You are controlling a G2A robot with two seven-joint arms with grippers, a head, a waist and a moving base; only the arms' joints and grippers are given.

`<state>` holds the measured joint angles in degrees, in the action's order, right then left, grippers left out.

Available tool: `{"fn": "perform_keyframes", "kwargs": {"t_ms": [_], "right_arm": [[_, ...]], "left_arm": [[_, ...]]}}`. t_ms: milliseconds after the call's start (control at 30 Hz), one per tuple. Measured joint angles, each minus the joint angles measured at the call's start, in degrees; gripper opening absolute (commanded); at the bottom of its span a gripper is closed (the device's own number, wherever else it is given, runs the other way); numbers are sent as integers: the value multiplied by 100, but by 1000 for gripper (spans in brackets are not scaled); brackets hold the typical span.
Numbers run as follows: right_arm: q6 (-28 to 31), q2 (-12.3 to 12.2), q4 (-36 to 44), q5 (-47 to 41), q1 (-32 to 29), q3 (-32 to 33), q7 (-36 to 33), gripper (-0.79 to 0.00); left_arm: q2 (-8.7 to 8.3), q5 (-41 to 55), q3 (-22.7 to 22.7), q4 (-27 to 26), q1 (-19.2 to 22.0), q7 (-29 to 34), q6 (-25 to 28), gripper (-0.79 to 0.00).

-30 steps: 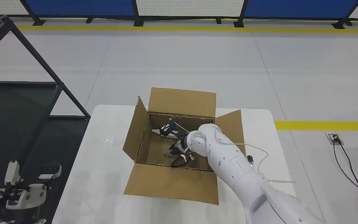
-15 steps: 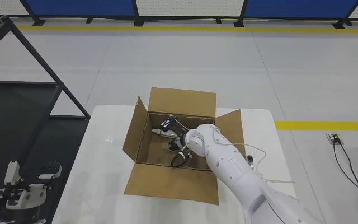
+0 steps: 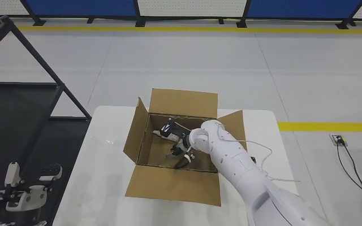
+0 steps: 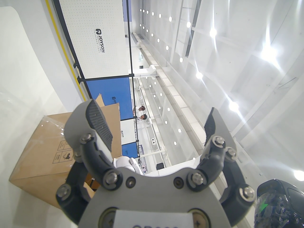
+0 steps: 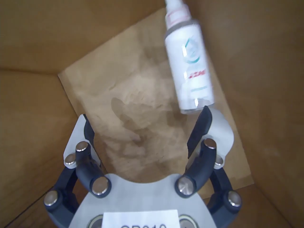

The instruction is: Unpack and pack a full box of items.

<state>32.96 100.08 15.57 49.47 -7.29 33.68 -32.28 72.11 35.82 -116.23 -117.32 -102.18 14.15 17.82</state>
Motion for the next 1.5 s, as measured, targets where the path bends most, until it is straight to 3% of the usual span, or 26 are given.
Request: {"fn": "perform_keyframes", "kwargs": {"t_ms": [167,333,433,567,667,733,833,1367,1433,1500], "right_arm": [[-599,52,121,139,-148,-23,363,0],[-816,147,78,301,-199,-112,150,0],[-591,192,12,376,-169,-162,-106,0],[186,181,-84,370,-42,-157,-384,0],[740,124,-185,287,61,-86,-309,0],[798,89,-216,186,91,-5,-126,0],[440,74,-155,28,42,107,160,0],[-1215,299,97,91,-389,99,371,0],[-1517,330,89,192,-428,67,446,-105],[-1710,361,79,258,-473,45,513,-154]], "left_arm": [[0,0,0,0,0,0,0,0],[0,0,0,0,0,0,0,0],[0,0,0,0,0,0,0,0],[0,0,0,0,0,0,0,0],[0,0,0,0,0,0,0,0],[0,0,0,0,0,0,0,0],[0,0,0,0,0,0,0,0],[0,0,0,0,0,0,0,0],[0,0,0,0,0,0,0,0],[0,0,0,0,0,0,0,0]]}}
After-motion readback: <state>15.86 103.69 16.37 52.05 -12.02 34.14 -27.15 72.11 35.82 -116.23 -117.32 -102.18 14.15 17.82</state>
